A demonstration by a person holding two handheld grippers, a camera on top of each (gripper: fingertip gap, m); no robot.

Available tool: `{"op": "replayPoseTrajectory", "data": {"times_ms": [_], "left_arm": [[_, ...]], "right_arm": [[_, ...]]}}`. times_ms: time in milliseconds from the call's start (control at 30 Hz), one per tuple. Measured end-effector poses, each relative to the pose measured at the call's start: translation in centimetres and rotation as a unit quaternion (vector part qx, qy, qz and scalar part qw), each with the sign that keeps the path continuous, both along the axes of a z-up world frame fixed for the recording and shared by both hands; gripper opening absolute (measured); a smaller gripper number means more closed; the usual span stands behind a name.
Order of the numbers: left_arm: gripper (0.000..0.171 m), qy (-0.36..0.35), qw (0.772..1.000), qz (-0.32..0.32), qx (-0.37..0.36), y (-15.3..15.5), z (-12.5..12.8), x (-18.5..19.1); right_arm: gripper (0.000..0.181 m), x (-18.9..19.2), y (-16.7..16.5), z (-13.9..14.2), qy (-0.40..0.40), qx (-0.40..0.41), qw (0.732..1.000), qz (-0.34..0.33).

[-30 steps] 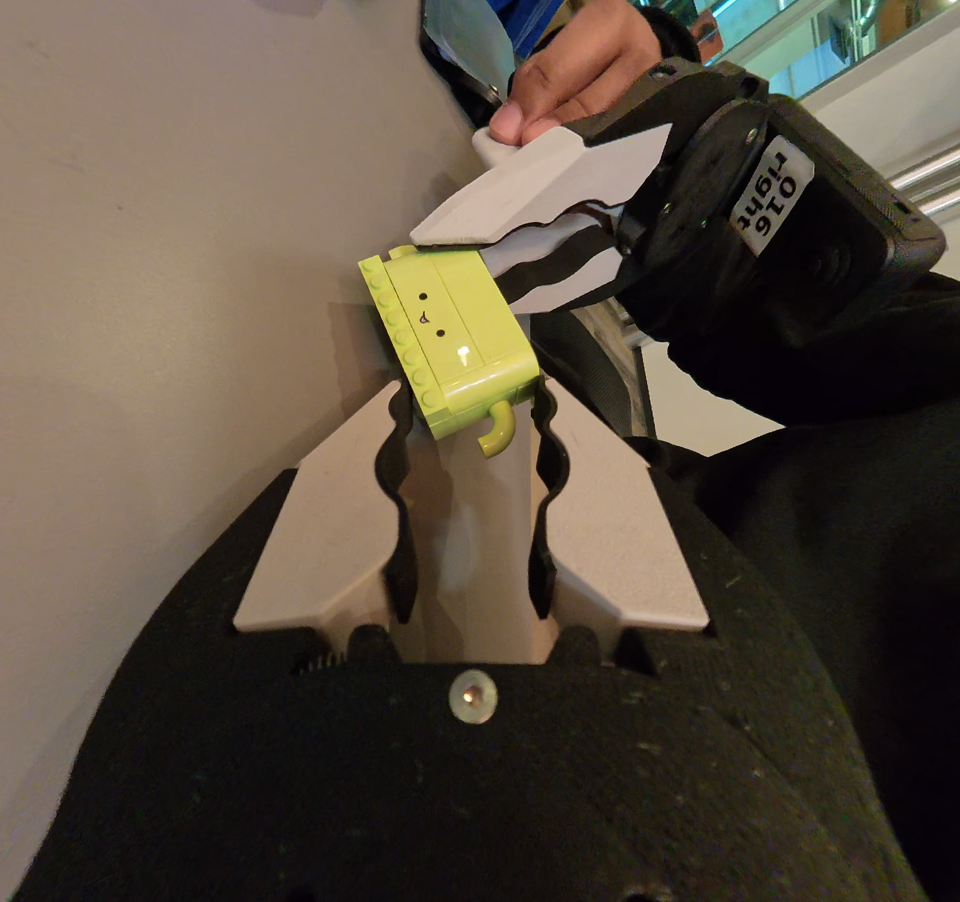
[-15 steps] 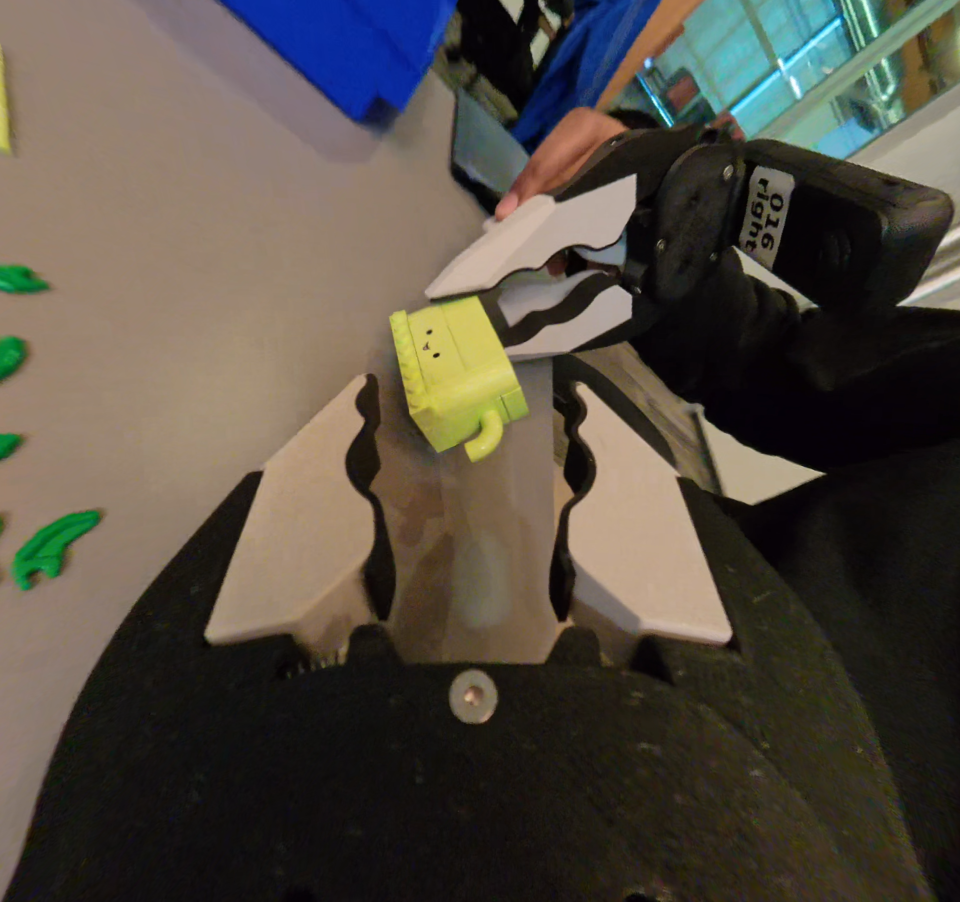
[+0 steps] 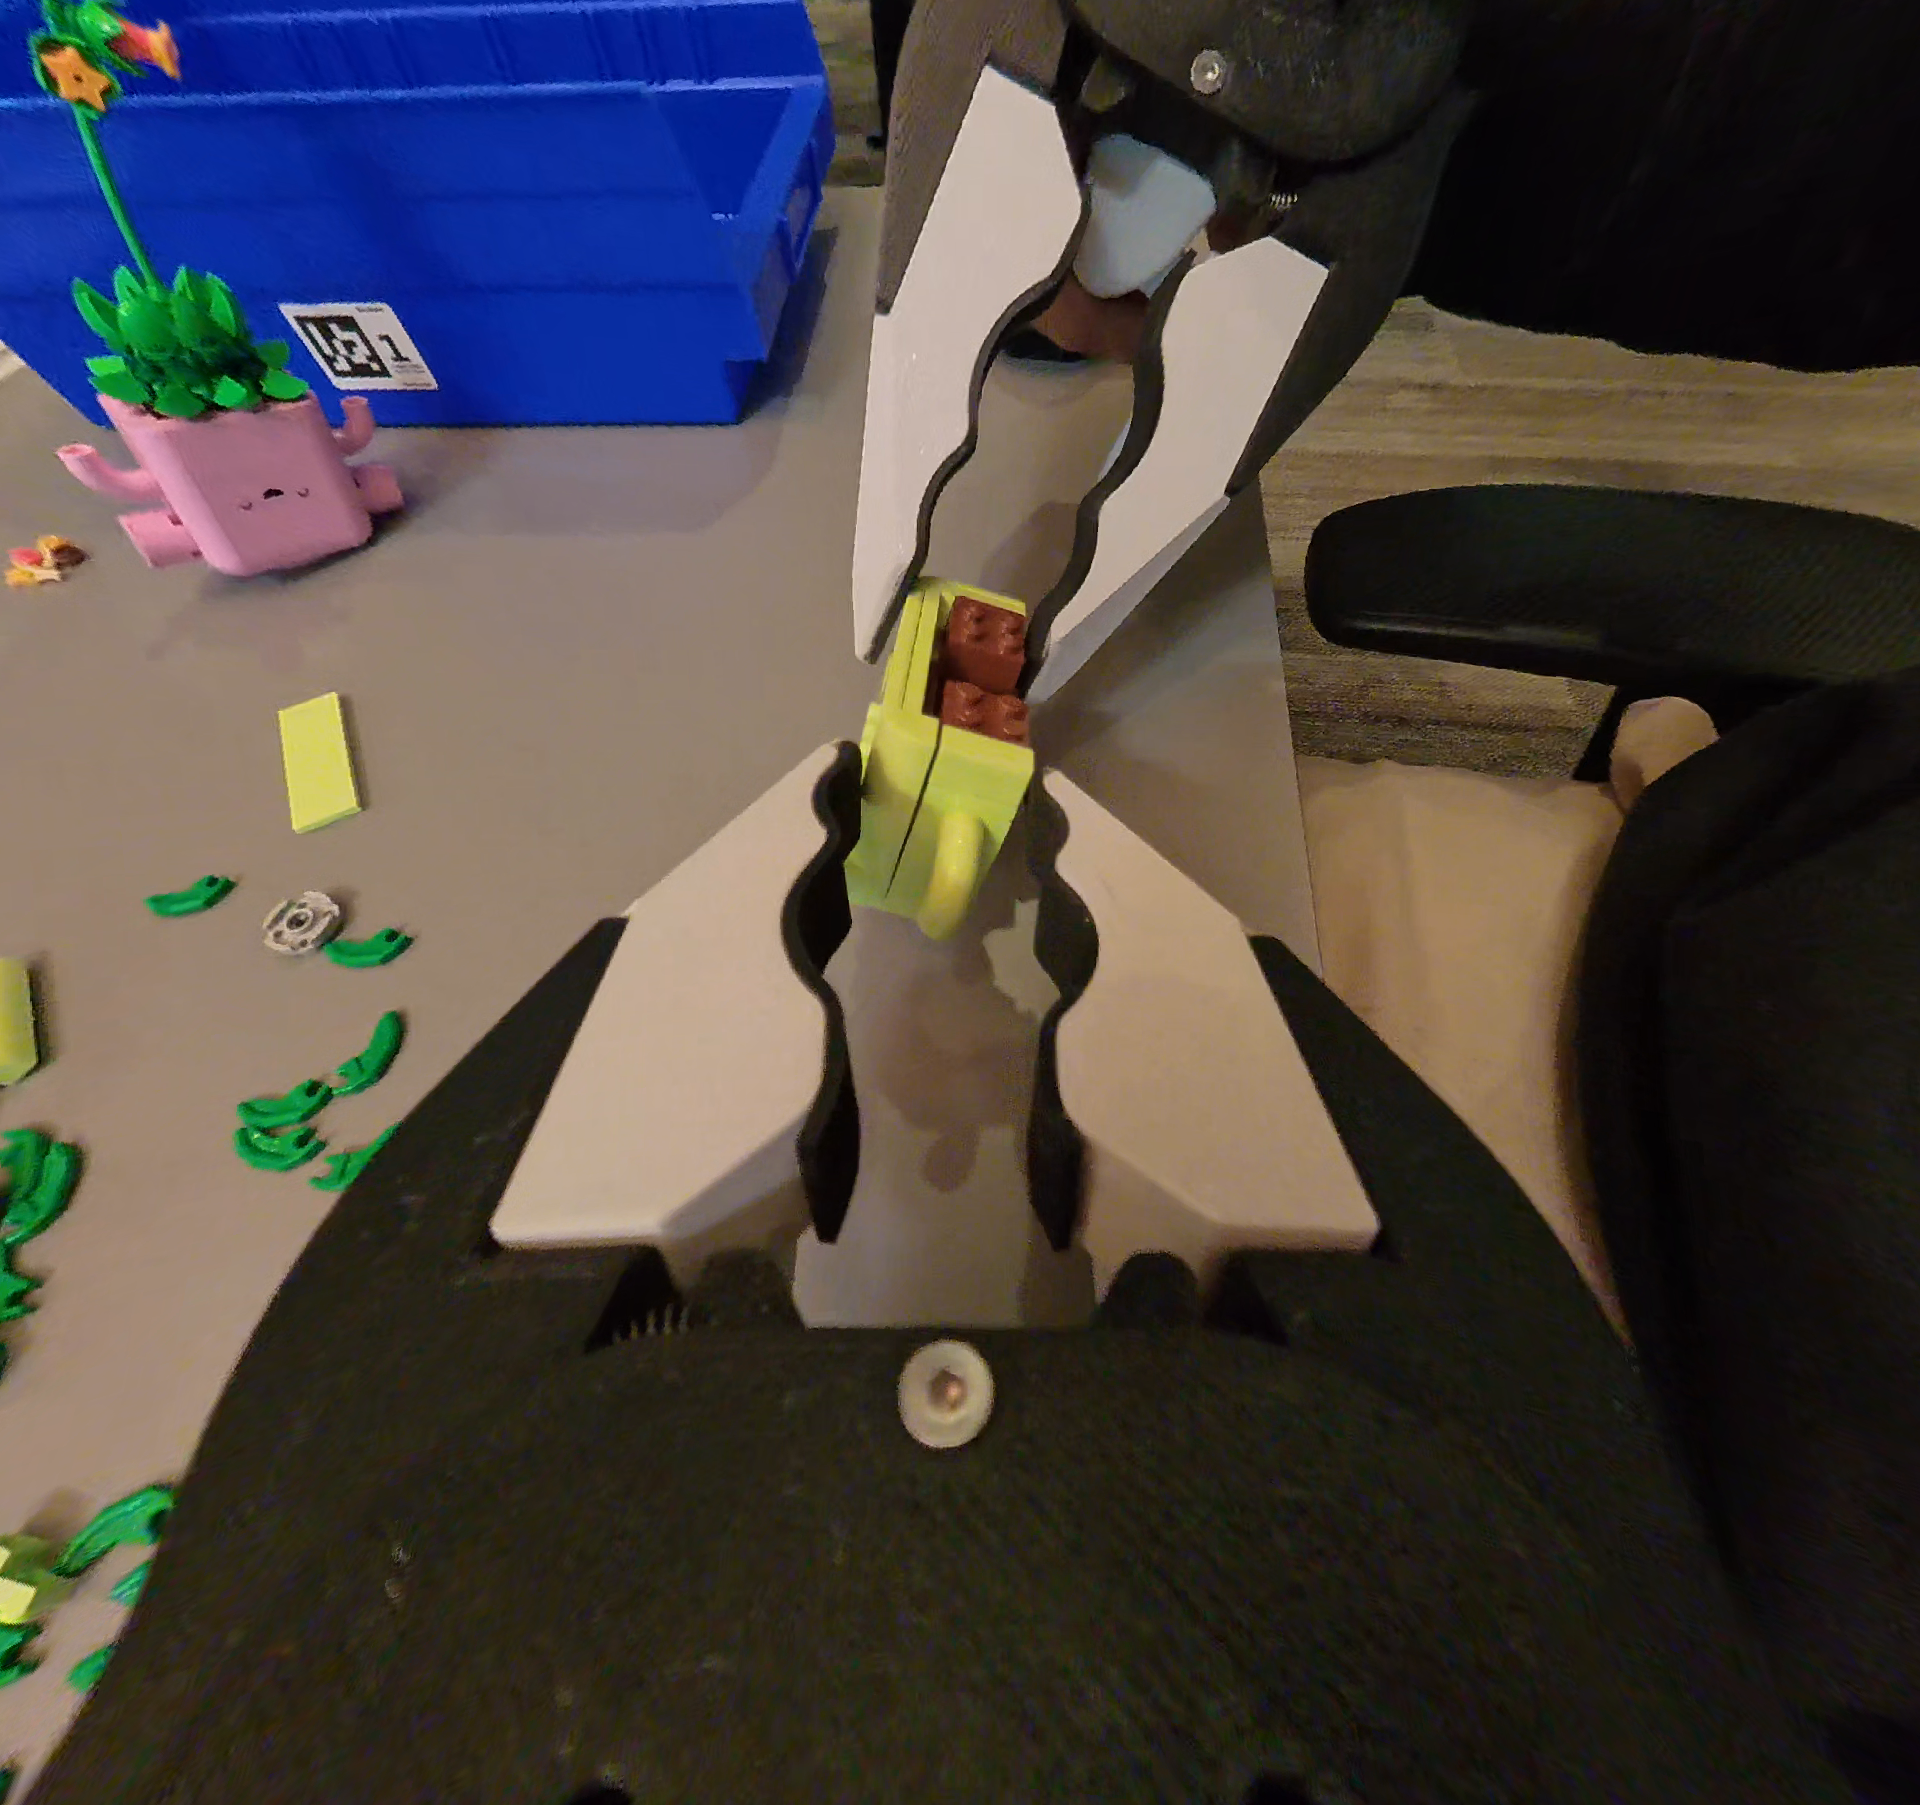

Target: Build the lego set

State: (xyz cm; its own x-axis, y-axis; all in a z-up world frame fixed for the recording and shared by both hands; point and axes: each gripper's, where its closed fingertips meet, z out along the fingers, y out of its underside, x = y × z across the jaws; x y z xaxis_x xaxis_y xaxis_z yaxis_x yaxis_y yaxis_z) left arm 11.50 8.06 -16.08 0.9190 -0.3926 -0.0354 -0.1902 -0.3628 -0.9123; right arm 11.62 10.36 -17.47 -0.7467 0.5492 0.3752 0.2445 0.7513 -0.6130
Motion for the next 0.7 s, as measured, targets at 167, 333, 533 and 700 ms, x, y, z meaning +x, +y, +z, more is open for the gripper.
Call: {"op": "replayPoseTrajectory", "data": {"times_ms": [167, 333, 533, 700], "left_arm": [[0.027, 0.021, 1.000, 0.003, 0.011, -0.1, 0.1, 0.3], [0.027, 0.020, 1.000, 0.001, 0.002, -0.3, 0.1, 0.7], [0.027, 0.043, 0.999, 0.001, -0.008, -0.3, -0.2, 1.2], [0.028, 0.031, 0.999, -0.008, 0.001, -0.3, -0.3, 1.5]], "right_arm": [[0.029, 0.3, -0.2, 0.0, -0.009, -0.011, 1.000, 0.001], [0.029, 0.7, -0.4, 0.0, -0.018, -0.028, 0.999, 0.002], [0.029, 1.1, -0.2, -0.4, -0.028, -0.038, 0.999, 0.000], [0.029, 1.4, -0.4, -0.5, -0.029, -0.049, 0.998, -0.002]]}}
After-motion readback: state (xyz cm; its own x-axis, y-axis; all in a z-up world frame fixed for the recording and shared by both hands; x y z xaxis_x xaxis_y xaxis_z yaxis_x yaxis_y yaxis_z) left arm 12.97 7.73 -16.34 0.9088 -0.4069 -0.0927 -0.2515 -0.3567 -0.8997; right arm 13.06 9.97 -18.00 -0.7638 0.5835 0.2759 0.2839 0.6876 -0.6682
